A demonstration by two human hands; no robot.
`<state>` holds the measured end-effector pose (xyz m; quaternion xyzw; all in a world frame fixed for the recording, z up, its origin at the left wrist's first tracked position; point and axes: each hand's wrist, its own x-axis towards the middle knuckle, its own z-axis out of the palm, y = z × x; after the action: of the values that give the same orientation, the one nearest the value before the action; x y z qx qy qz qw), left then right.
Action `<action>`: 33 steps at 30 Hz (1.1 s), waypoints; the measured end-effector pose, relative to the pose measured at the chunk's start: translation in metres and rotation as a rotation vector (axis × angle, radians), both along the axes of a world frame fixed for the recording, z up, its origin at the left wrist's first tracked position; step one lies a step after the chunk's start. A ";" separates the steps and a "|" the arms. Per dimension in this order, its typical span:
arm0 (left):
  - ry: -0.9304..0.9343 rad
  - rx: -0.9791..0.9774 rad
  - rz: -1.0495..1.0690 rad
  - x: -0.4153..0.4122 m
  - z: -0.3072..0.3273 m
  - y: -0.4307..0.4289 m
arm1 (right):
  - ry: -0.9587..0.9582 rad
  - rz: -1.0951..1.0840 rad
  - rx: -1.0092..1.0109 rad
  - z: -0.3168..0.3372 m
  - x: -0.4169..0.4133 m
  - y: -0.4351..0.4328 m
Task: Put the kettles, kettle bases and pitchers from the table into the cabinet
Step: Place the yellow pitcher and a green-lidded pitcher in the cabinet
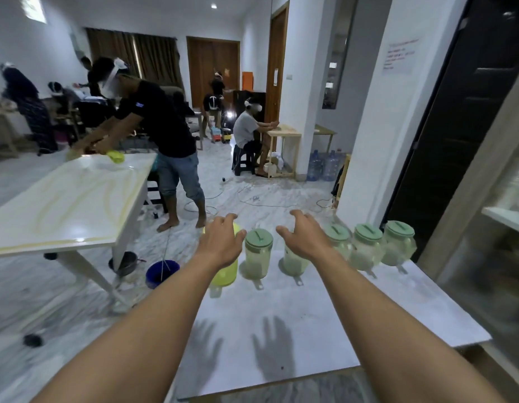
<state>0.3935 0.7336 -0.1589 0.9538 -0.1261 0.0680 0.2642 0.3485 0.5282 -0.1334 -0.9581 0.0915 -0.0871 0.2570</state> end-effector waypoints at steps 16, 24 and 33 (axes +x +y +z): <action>0.265 -0.505 0.387 0.084 -0.152 -0.003 | 0.180 0.027 0.138 -0.163 0.124 0.007; 0.318 -0.682 0.539 0.108 -0.190 -0.021 | 0.167 -0.130 0.464 -0.227 0.151 0.008; 0.278 -0.864 0.577 0.129 -0.187 -0.035 | 0.127 -0.238 0.709 -0.256 0.179 0.011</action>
<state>0.5226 0.6990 -0.3457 0.7540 0.2168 0.0568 0.6175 0.5276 0.5396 -0.3890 -0.7960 0.2424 -0.0197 0.5543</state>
